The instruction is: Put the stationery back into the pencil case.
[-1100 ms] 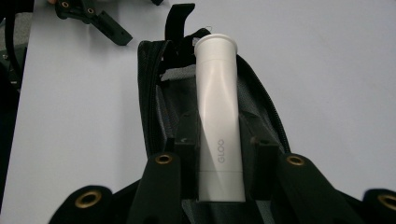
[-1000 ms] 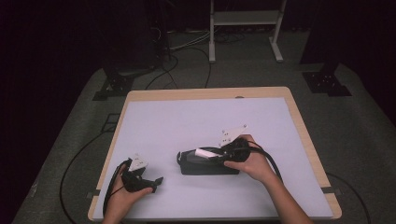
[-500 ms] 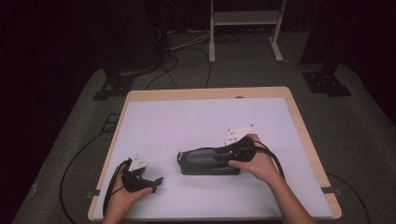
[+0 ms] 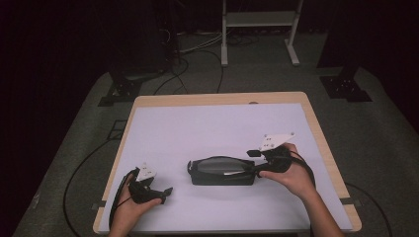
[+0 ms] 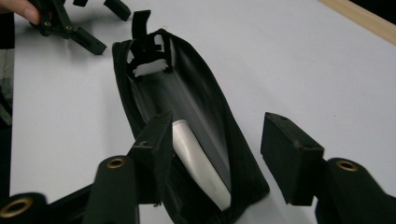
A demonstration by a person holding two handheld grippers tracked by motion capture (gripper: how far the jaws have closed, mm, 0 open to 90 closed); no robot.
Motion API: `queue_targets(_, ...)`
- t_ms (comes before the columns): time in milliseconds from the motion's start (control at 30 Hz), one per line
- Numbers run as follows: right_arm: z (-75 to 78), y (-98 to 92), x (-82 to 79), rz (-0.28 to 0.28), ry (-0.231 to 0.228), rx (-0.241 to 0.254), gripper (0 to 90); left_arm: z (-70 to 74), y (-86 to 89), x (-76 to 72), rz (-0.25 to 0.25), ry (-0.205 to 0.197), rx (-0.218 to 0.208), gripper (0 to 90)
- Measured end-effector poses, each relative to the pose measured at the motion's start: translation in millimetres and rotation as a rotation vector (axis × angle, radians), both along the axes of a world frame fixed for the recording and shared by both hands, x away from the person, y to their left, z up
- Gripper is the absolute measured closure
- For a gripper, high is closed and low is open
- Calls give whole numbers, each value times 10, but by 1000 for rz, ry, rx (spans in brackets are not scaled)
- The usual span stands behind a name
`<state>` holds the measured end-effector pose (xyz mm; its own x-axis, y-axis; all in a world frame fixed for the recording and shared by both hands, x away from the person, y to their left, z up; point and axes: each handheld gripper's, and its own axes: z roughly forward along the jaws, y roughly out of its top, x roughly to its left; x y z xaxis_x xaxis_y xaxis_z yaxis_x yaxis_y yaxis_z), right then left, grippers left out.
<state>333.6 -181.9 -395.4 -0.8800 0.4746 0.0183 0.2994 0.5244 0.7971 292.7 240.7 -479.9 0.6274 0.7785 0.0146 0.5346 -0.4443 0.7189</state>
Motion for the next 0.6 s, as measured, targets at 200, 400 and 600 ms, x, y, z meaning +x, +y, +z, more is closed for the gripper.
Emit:
queue_targets(200, -67, -189, -58, -53, 13, 10, 370, 1, 1, 0, -1, 0, 3, 45)
queue_targets(400, -150, -358, -127, -94, 18, 16, 327, 0, 1, 0, -1, 0, 2, 45)
queue_targets(600, -243, -502, -210, -140, 28, 15, 285, 0, 1, 0, -1, 0, 2, 45)
